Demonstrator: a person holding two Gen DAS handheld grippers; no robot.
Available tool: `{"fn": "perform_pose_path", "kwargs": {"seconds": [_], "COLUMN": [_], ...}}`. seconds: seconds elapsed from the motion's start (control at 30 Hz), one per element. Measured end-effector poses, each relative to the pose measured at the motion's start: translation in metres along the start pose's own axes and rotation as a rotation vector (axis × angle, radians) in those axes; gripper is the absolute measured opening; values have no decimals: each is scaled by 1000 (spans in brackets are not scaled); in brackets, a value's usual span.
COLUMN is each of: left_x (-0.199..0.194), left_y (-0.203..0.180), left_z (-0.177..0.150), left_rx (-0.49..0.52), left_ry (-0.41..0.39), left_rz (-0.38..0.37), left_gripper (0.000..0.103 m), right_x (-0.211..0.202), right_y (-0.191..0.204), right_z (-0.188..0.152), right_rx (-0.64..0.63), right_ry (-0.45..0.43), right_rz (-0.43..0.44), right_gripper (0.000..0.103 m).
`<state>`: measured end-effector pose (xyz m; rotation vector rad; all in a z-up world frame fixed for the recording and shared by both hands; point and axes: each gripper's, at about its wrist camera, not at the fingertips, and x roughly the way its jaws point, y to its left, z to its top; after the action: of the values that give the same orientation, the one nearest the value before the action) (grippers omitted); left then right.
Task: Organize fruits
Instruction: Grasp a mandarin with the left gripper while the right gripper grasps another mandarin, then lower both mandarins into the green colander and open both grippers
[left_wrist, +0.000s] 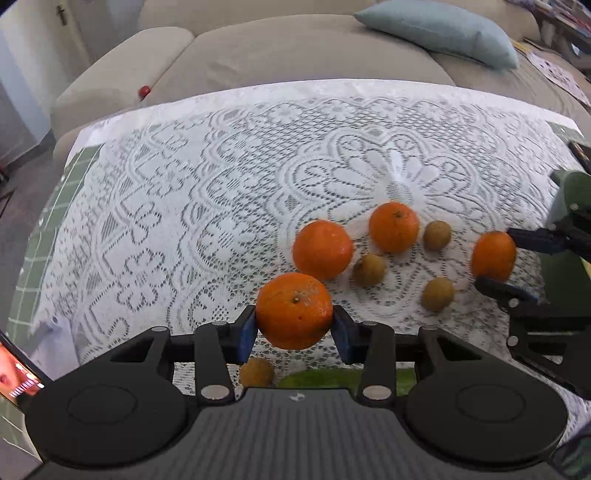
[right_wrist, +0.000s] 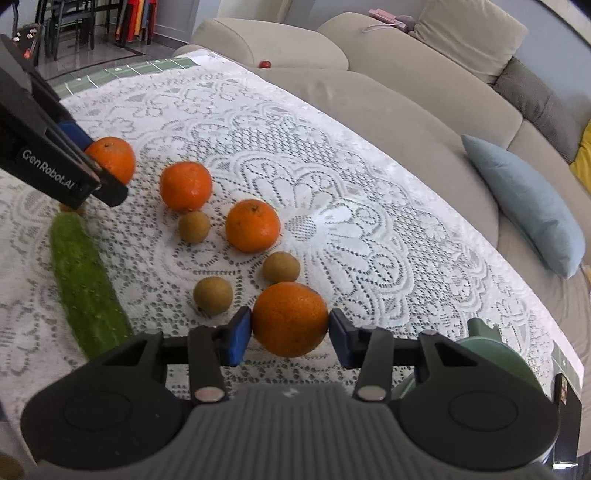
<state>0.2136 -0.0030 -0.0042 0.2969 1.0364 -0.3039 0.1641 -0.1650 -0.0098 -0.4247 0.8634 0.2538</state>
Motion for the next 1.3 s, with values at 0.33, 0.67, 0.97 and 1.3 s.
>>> {"fn": "perform_pose_path", "kwargs": {"seconds": [0.33,0.67,0.97,1.3], "left_x": [-29,-61,-81,-69], "left_y": [-35,-86,-144,-198], "left_z": [8,27,43,54], "left_rx": [147,295,420,510], "left_ry": [91,114,87,99], "left_rz": [-75,-133,-192,-235], "left_gripper": [48,48,48,48], "right_x": [-46,-93,-97,-75], "right_y": [-22,-59,-102,-141], "right_z": [4,-6,-32,-64], "right_rx": [-34,-48,-24,51], "right_ry": [-2,21,109,165], "right_rz": [115,159,81,65], "right_gripper": [43,43,43,43]}}
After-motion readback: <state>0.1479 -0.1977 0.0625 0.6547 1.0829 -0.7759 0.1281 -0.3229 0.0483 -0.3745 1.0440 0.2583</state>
